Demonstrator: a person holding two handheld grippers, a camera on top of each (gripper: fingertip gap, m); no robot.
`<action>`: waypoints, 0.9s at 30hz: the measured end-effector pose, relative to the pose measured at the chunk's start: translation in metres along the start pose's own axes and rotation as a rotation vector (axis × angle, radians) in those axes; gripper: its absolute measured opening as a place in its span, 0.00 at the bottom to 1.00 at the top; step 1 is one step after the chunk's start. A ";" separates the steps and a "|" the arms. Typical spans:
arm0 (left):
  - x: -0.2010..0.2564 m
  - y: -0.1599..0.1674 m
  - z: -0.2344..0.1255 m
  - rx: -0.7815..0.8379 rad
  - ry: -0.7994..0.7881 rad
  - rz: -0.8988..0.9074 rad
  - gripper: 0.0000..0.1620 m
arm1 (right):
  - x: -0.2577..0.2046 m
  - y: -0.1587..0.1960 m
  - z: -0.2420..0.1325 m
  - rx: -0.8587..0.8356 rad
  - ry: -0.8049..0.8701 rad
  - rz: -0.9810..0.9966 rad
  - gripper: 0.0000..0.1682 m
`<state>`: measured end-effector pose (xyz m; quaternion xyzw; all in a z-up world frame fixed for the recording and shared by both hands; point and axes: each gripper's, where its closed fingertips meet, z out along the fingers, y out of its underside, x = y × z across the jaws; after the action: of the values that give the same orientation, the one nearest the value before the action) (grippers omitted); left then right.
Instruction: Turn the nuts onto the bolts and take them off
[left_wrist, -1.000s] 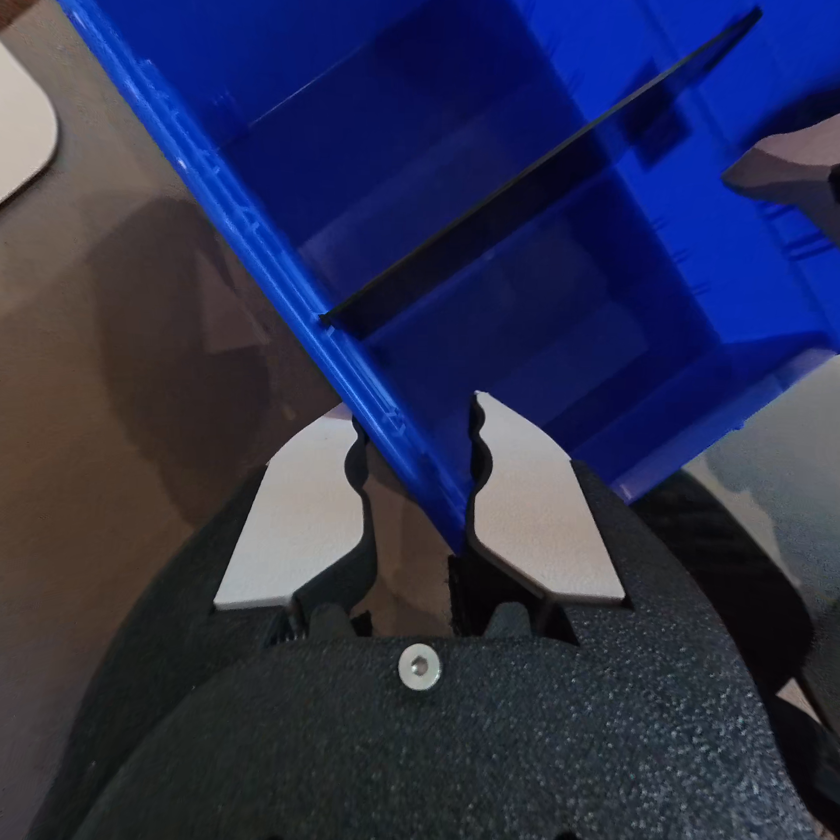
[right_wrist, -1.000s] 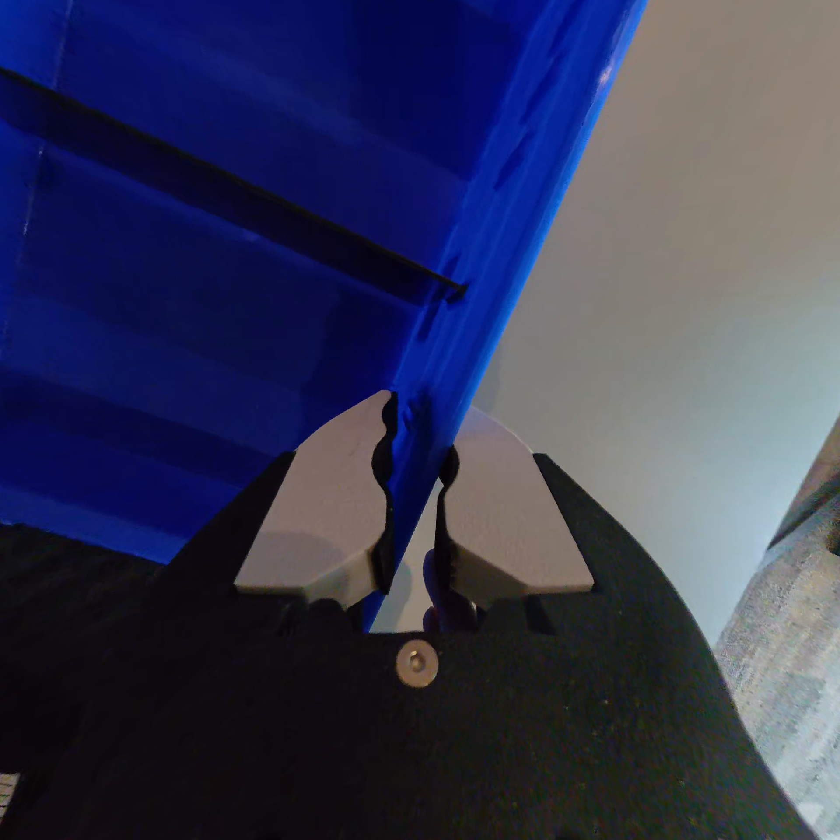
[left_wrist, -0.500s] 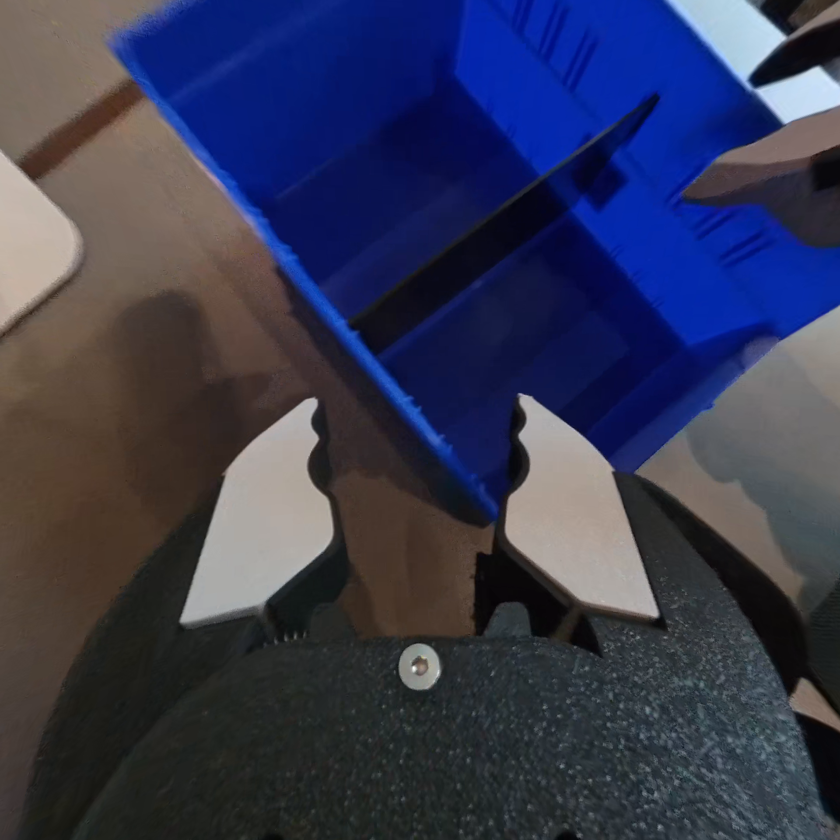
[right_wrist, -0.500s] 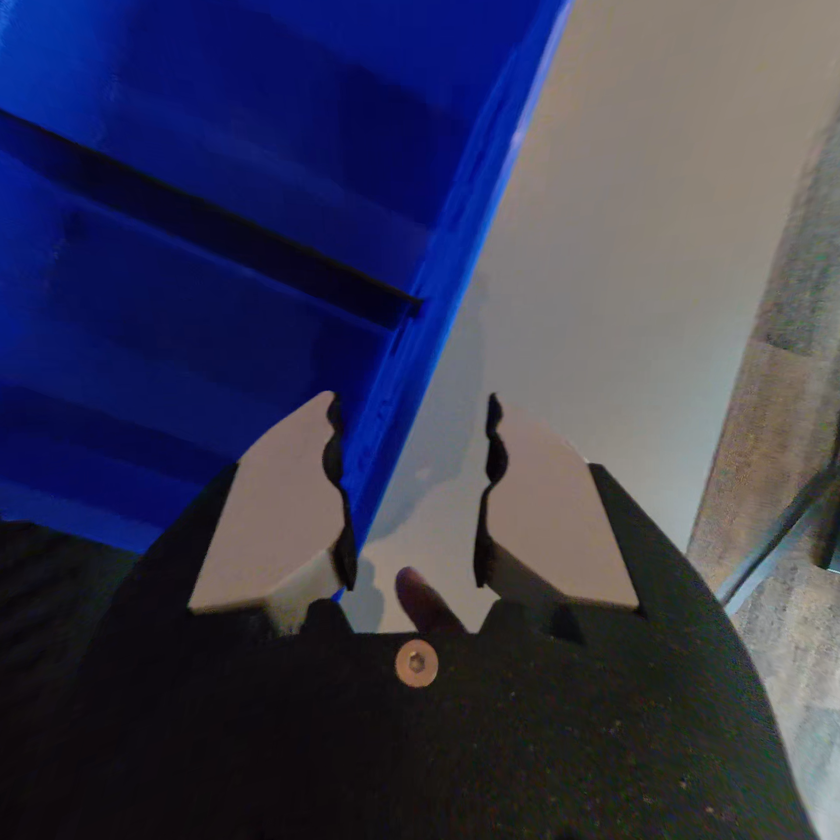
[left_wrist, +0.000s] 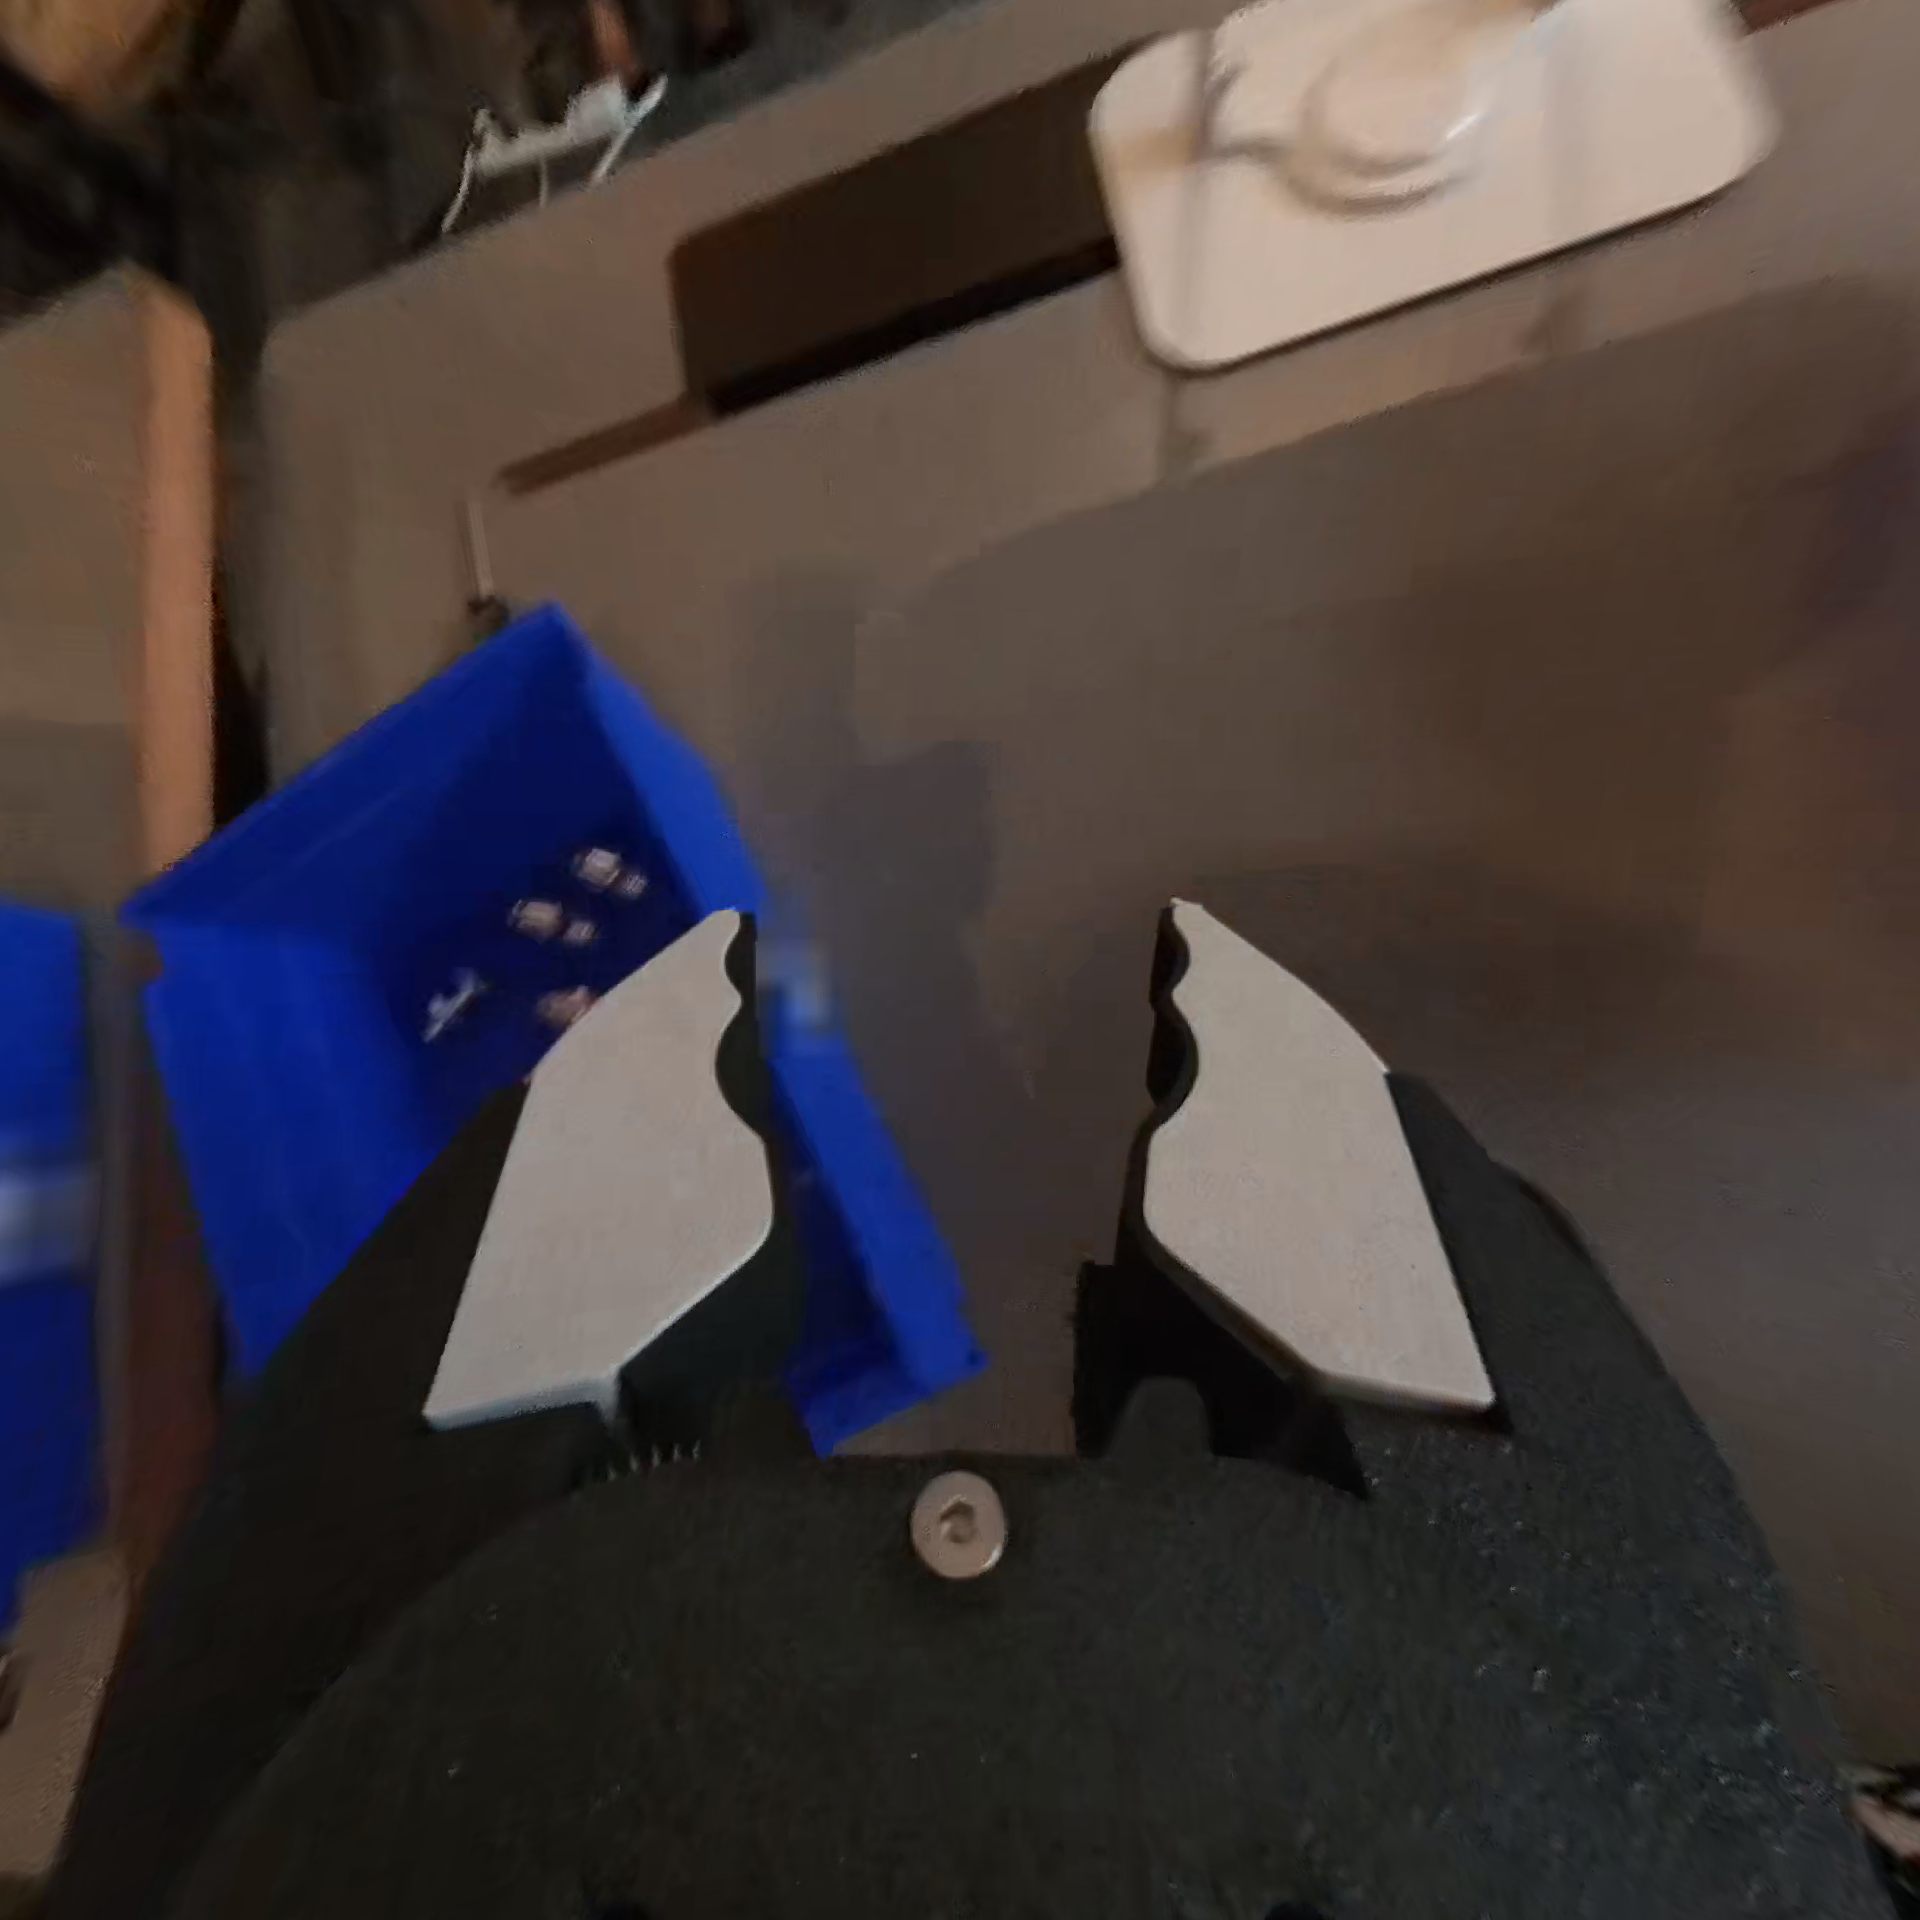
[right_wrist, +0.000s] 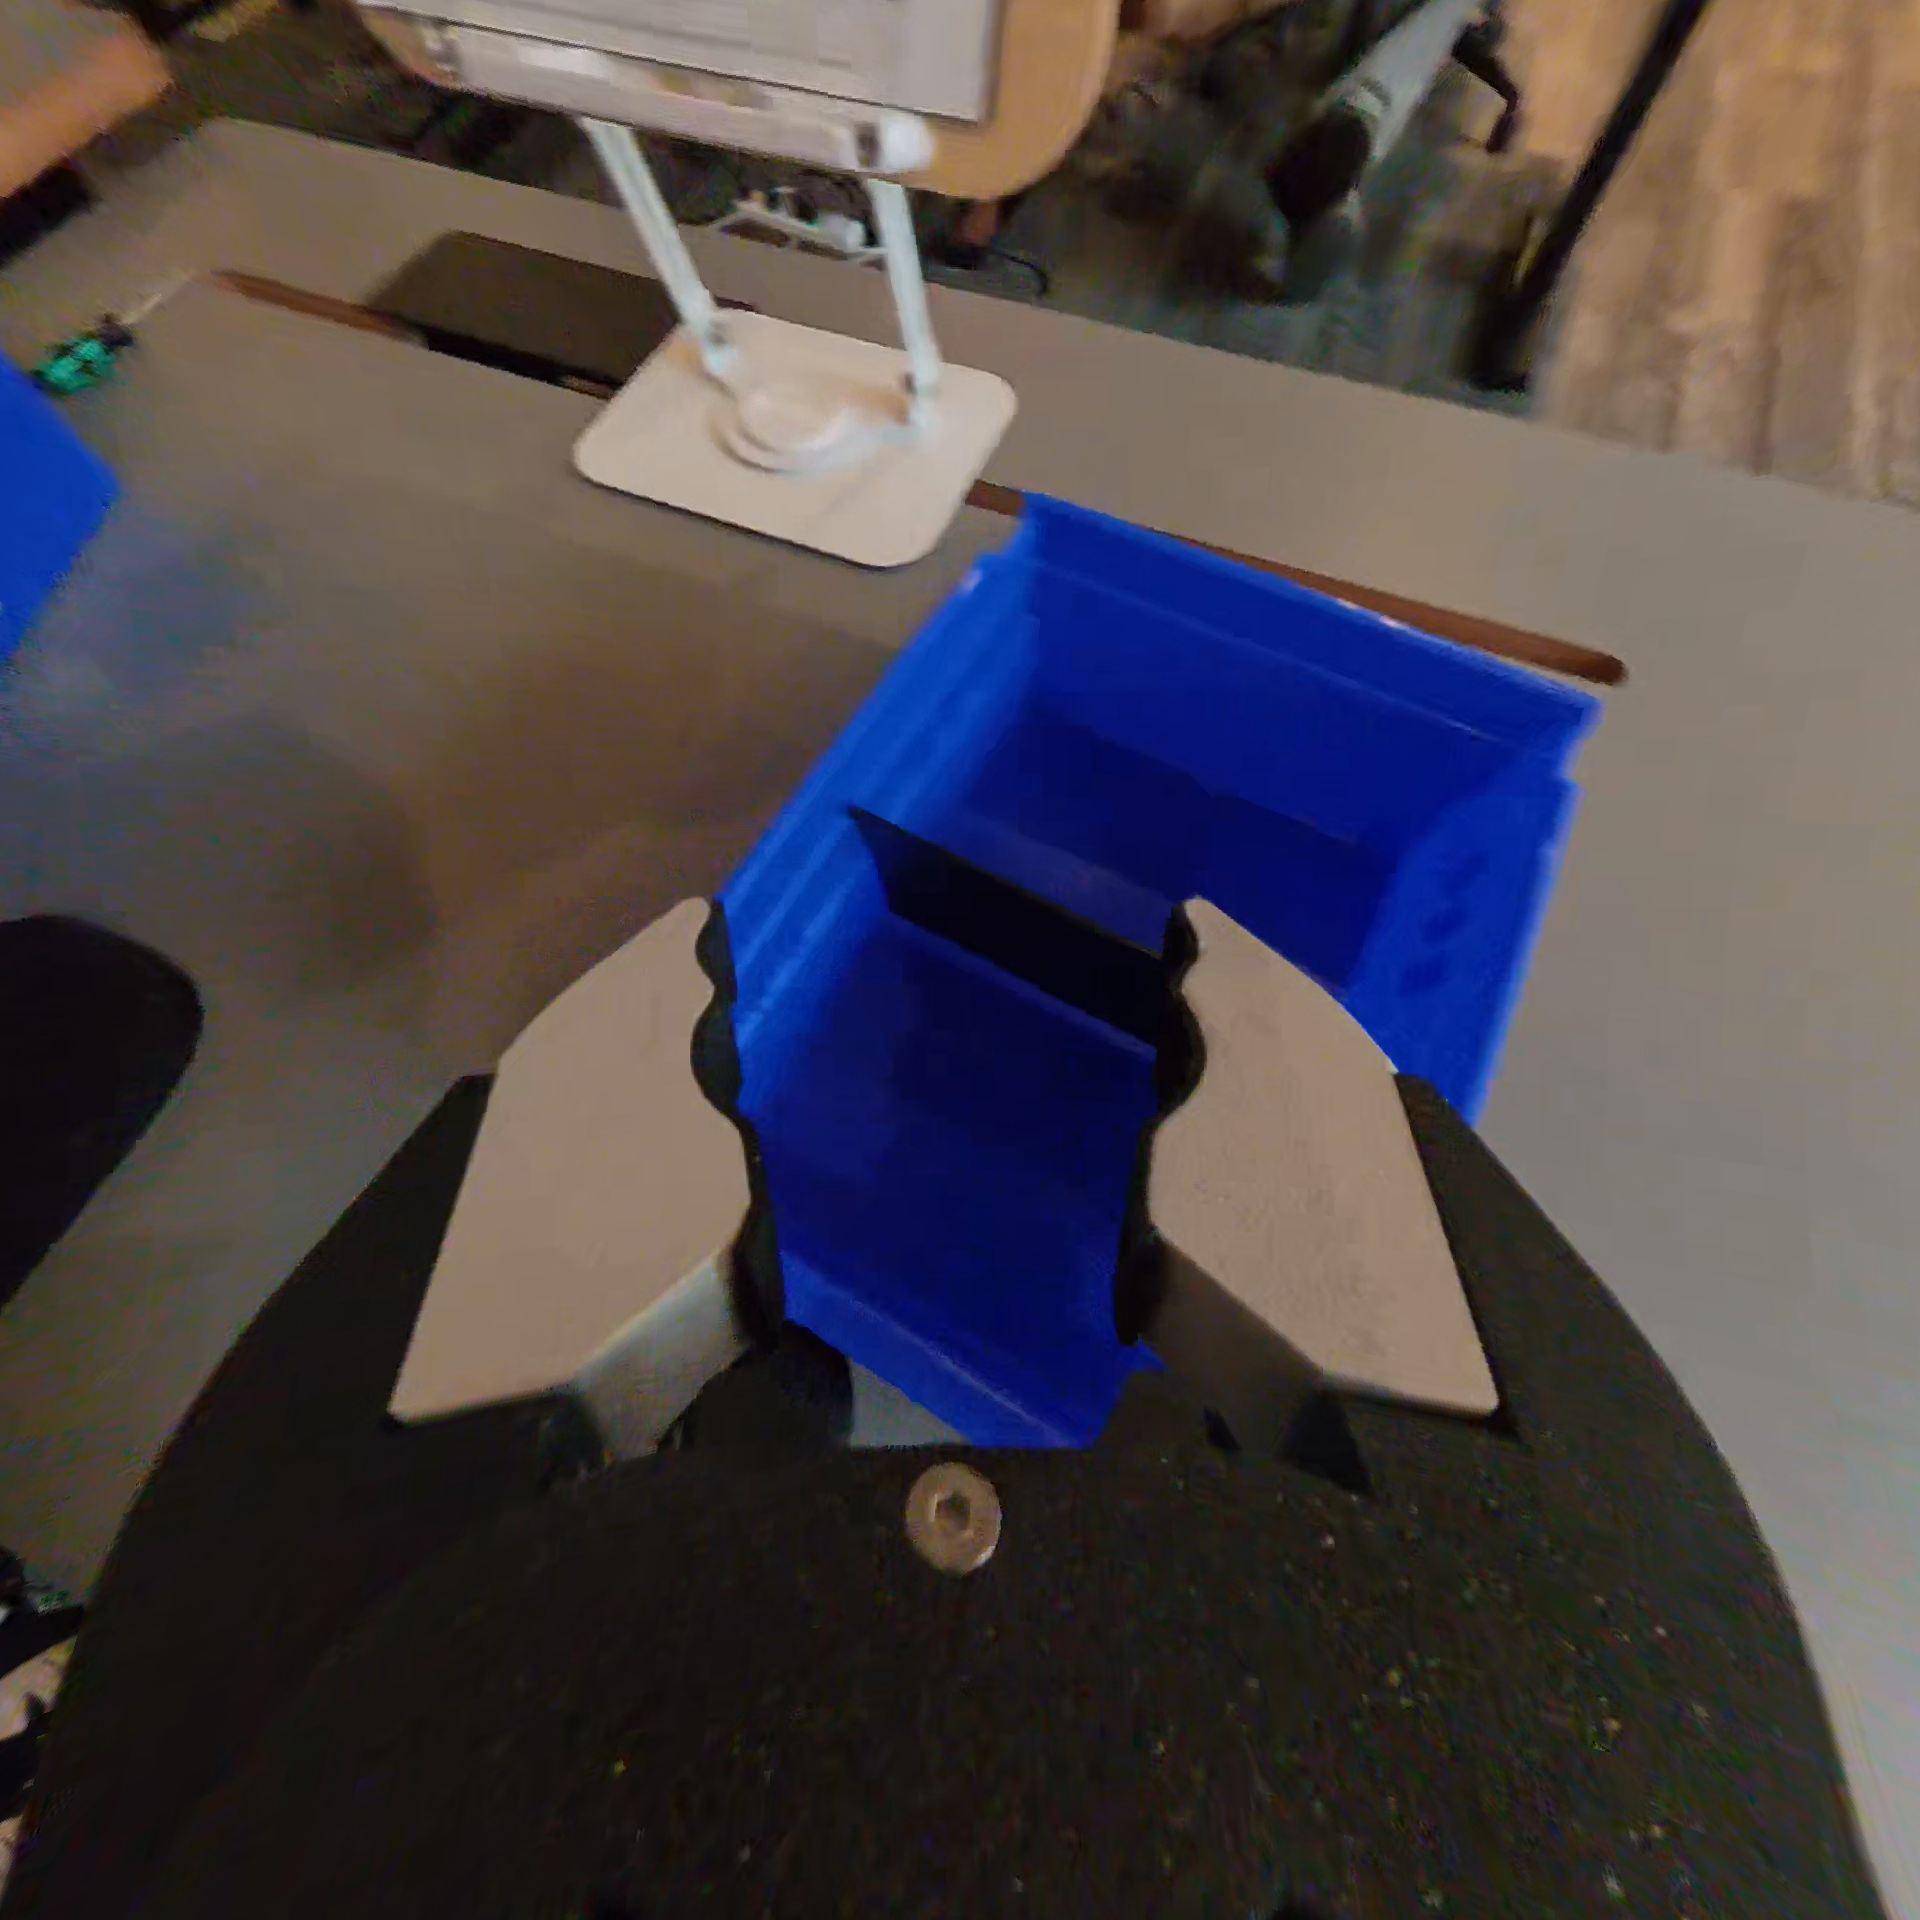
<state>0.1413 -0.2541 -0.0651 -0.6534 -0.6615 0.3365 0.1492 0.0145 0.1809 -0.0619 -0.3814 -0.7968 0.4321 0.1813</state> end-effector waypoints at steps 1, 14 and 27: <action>-0.018 0.012 0.006 -0.038 -0.017 -0.022 0.43 | -0.012 -0.003 0.005 0.003 -0.014 -0.016 0.46; -0.061 0.088 0.087 -0.315 0.025 -0.065 0.13 | 0.014 0.025 0.019 -0.119 0.147 0.021 0.51; -0.027 0.073 0.088 -0.215 0.058 -0.128 0.04 | 0.033 0.050 0.019 -0.186 0.172 0.052 0.50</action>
<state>0.1439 -0.3085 -0.1695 -0.6313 -0.7297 0.2344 0.1185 0.0040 0.2128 -0.1147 -0.4527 -0.8047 0.3268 0.2015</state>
